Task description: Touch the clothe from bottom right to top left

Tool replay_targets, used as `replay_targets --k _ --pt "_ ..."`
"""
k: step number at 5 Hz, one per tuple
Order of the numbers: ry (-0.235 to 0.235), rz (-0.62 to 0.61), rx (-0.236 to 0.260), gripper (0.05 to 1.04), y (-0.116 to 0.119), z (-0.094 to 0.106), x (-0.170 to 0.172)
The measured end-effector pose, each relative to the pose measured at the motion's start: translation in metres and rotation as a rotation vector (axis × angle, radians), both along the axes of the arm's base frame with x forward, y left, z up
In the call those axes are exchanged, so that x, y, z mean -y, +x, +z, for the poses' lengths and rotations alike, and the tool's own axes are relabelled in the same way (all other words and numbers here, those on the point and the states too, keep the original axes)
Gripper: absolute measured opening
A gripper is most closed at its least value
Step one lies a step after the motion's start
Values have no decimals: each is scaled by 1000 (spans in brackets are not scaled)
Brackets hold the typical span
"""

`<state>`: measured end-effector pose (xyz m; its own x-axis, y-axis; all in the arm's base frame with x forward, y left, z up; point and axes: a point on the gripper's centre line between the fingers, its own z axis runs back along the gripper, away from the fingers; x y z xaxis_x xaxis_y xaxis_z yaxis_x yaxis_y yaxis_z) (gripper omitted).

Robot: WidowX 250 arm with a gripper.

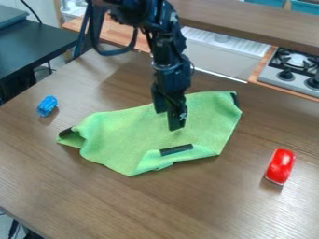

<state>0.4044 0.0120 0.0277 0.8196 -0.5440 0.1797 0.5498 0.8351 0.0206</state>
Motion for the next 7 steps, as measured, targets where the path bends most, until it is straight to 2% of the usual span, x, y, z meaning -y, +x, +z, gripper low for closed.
replay_targets --k 1,2,3,4,5,7 --pt "-1 22 0 1000 16 0 0" --pt "27 7 34 1000 27 9 9" --pt "32 -23 -4 1000 9 -8 18" --pt "36 -56 4 1000 -11 -4 20" --pt "51 -104 -13 1000 -35 -15 27" --pt "82 -217 -8 999 -80 -22 41"
